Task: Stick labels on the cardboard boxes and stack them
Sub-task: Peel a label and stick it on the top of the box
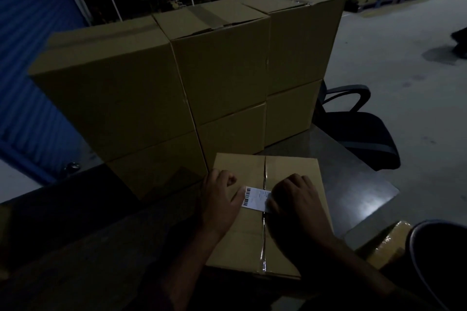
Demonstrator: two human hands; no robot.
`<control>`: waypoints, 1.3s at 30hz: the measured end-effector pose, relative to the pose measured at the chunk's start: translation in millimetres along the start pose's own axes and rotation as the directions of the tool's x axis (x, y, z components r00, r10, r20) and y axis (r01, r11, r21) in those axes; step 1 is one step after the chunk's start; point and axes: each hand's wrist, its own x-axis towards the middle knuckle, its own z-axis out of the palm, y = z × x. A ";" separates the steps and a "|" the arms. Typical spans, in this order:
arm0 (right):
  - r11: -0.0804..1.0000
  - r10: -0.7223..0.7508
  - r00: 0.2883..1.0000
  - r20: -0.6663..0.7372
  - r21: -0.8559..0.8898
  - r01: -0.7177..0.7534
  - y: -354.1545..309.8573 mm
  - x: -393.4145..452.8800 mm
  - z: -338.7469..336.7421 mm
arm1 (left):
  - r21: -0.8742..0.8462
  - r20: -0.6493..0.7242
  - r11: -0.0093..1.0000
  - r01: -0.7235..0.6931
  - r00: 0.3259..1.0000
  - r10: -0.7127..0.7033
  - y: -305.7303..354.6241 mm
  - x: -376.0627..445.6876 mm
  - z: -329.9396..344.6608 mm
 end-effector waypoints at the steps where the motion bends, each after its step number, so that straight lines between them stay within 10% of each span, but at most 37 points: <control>1: 1.000 -0.006 1.000 0.008 0.000 0.006 0.0 -0.3 -0.5 | -0.010 -0.002 1.000 -0.002 1.000 0.002 -0.5 0.1 0.2; 23: 0.983 0.109 0.994 0.015 -0.152 -0.105 19.4 -51.7 -9.2 | 0.000 0.182 0.999 0.049 0.982 -0.048 2.0 69.0 -2.8; 26: 0.984 0.043 0.999 0.021 -0.175 -0.039 25.9 -33.8 -8.5 | 0.170 0.292 0.982 0.080 0.948 -0.127 2.6 79.6 -2.3; 32: 0.980 -0.050 0.975 0.218 -0.177 0.090 35.1 25.2 -10.5 | 0.296 0.093 0.897 0.327 0.925 -0.368 -9.6 47.3 -33.4; 39: 0.995 -0.074 0.993 0.096 -0.064 0.081 0.9 27.0 -6.1 | 0.368 0.111 0.808 0.459 0.841 -0.529 -6.2 -12.4 -79.3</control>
